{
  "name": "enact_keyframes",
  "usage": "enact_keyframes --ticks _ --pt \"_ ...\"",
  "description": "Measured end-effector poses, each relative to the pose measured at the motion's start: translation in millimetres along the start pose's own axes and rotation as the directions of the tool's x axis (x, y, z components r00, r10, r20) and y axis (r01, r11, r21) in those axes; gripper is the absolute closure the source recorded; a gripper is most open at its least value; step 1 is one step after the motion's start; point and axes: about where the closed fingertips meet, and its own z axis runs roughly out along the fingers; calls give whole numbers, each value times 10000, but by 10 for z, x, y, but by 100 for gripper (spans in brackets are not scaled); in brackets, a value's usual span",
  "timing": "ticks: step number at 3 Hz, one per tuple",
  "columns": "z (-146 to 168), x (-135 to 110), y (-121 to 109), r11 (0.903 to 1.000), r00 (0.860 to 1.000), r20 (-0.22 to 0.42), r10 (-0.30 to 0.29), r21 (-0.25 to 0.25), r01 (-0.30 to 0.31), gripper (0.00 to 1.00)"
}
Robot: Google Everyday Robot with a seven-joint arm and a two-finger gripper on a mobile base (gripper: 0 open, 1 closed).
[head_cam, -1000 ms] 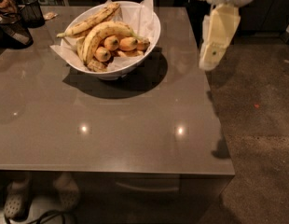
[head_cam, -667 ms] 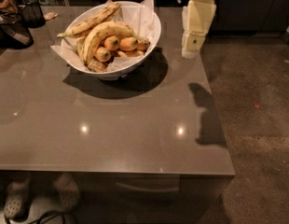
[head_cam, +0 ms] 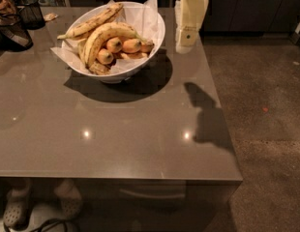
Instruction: Pick banana from white bowl
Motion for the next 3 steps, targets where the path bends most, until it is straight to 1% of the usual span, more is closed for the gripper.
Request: enact_keyframes --ticks 1,2,3 --pt "61 -189 -194 9993 9990 264 -372 47 371 0" --pt "248 -529 -517 9944 9930 527 -1055 -4 1057 0" --pt "421 -871 -746 9847 9815 796 -1740 52 1741 0"
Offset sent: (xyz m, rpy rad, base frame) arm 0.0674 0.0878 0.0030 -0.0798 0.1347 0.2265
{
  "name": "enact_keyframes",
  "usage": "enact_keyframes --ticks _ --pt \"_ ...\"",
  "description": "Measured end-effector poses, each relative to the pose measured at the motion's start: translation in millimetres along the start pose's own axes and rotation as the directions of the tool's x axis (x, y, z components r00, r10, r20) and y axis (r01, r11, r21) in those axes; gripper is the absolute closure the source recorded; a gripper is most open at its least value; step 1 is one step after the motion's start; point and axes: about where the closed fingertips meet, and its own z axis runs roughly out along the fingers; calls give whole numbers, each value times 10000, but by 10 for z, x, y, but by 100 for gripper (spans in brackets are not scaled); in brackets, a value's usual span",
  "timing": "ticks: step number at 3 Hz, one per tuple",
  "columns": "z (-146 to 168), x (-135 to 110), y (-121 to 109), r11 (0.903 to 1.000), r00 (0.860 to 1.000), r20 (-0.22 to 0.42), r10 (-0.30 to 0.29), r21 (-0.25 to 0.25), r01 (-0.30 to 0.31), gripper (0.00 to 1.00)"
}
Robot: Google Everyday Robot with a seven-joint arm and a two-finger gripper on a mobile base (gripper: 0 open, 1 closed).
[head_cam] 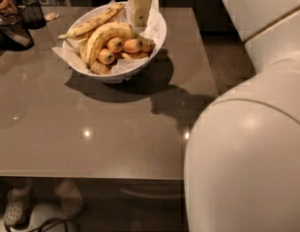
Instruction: Pick banana from white bowl
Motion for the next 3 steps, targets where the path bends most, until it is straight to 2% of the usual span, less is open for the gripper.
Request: enact_keyframes --ticks 1,3 --pt "33 -55 -104 9994 9988 471 127 317 -142 0" --pt "220 73 -240 9938 9862 1237 1104 -3 -1112 35"
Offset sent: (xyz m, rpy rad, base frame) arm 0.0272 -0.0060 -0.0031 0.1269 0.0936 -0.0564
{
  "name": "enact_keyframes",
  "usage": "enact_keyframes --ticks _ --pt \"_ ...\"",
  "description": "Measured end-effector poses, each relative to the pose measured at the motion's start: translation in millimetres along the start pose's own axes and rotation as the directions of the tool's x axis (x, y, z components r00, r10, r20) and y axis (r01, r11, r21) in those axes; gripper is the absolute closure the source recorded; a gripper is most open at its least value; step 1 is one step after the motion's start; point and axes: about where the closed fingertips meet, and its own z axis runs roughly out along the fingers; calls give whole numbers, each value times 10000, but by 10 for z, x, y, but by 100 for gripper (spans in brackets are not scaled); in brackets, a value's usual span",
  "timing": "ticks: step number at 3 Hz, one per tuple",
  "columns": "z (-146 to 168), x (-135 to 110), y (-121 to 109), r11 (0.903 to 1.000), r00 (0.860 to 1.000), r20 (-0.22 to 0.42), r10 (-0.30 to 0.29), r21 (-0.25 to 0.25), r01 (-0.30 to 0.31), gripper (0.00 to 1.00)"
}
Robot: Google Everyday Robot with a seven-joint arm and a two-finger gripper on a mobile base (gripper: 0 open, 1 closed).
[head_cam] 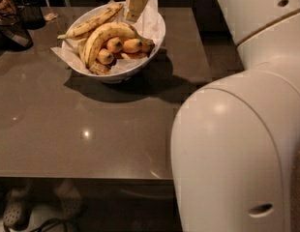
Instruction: Pick banana from white bowl
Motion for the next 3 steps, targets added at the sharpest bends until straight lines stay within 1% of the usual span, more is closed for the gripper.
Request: enact_keyframes --ticks 1,3 --pt "93 66 -55 9988 9984 343 451 -206 -444 35" --pt "386 58 -214 9948 9930 693 959 -420 -932 36"
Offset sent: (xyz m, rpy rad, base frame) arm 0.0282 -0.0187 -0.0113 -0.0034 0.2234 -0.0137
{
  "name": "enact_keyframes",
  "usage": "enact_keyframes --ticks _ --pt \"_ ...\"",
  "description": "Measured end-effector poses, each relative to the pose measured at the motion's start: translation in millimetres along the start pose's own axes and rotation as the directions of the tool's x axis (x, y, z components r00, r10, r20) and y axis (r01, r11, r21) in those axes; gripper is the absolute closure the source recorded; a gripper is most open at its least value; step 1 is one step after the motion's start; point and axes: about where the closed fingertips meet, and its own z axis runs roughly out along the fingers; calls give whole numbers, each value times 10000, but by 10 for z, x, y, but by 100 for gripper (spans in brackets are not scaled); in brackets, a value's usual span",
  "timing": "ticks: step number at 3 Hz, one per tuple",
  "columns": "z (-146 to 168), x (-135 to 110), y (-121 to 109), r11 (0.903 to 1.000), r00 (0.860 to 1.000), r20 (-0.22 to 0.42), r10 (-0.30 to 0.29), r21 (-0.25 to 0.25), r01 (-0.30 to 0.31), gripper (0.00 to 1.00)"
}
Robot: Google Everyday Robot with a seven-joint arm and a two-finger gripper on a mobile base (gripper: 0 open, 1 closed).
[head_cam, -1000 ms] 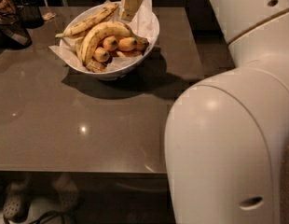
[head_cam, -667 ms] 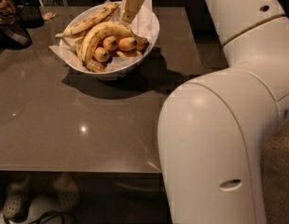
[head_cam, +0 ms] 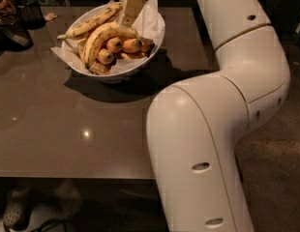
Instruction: Pick banana from white bowl
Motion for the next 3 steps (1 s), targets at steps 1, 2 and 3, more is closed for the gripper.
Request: enact_keyframes --ticks 1,2,3 --pt "151 8 -31 9996 9998 50 214 -177 -213 42" --pt "260 37 -34 9984 9990 149 417 -380 -411 45" --pt "366 59 -21 9966 9981 256 554 -619 -537 44"
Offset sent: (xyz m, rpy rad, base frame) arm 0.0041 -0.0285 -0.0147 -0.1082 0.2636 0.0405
